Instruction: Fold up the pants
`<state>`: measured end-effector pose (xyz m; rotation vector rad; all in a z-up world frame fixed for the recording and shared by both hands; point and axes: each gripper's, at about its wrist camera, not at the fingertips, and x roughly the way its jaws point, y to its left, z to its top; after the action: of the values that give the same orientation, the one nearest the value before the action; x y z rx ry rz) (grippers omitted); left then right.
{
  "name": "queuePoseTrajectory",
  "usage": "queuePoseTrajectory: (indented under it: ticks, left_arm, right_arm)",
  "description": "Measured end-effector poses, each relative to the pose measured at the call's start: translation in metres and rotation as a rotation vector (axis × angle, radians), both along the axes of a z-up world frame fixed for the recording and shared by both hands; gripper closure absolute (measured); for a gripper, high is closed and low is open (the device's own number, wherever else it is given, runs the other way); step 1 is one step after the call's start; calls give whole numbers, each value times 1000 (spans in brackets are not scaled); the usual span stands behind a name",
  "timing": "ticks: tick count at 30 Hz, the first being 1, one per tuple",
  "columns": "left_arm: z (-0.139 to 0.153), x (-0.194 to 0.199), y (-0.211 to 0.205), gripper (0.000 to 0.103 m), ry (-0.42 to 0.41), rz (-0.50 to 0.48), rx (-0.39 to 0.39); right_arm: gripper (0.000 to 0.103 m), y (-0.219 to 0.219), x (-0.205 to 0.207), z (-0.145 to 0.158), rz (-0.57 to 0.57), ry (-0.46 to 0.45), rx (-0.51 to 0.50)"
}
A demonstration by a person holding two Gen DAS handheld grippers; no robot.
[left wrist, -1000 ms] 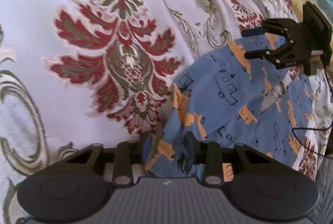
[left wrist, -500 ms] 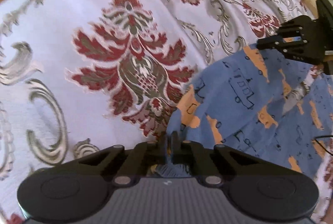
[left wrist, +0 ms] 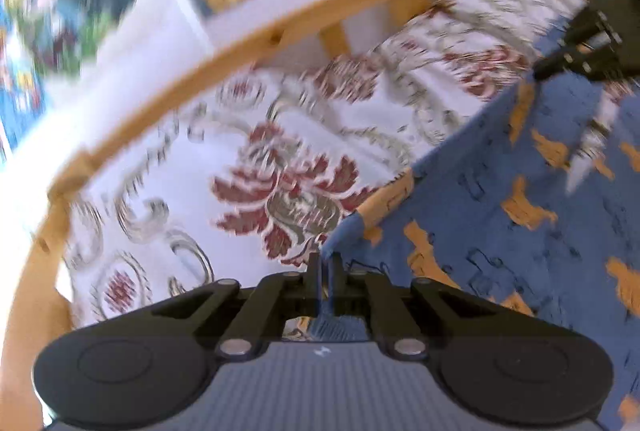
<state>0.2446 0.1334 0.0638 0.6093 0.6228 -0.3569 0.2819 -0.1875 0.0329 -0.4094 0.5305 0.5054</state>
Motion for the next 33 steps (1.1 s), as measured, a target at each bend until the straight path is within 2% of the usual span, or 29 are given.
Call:
queuePoseTrajectory:
  ticks: [3,5,8,10,15,18,20,21,23,25,29,33]
  left_arm:
    - [-3,-41,-7,100,-77,-101,72]
    - [-10,-65,-11,100,-86,-176,119]
    - [-19,-100,-17,100,-68,-297,187]
    - [-27,-121,-21,100,-70,-377,259]
    - [-52,-153,-27,100,-19,-489,364]
    - [-66,-161,-29,100,6,-515,401]
    - [-70,-163,-30,100,8,-513,412]
    - [-70,-164,-30,100,10,-508,409]
    - [-68,-165,-29,100,9,-490,401]
    - [-65,-164,-28,100,7,-479,398]
    - [-60,-164,-26,100,7,-473,402]
    - [-61,-166,-24,100,12,-477,408]
  right_arm:
    - [103,-9,-38,6,-15,-26,19]
    - [103,-15,-65,7,-24,-25,35]
    - [103,-24,-106,1,-31,-9,34]
    - [103,-28,-127,-6,-39,21,34]
    - [103,-36,-176,-32,-65,85,13]
    - [103,-36,-191,-44,-73,112,13]
    - [103,-31,-197,-49,-71,89,-30]
    - [99,-28,-199,-51,-65,60,-68]
    - [72,-19,-199,-54,-41,-4,-144]
    - [65,-12,-195,-57,6,-19,-182]
    - [64,7,-181,-75,86,-57,-301]
    - [65,19,-166,-89,99,-116,-391]
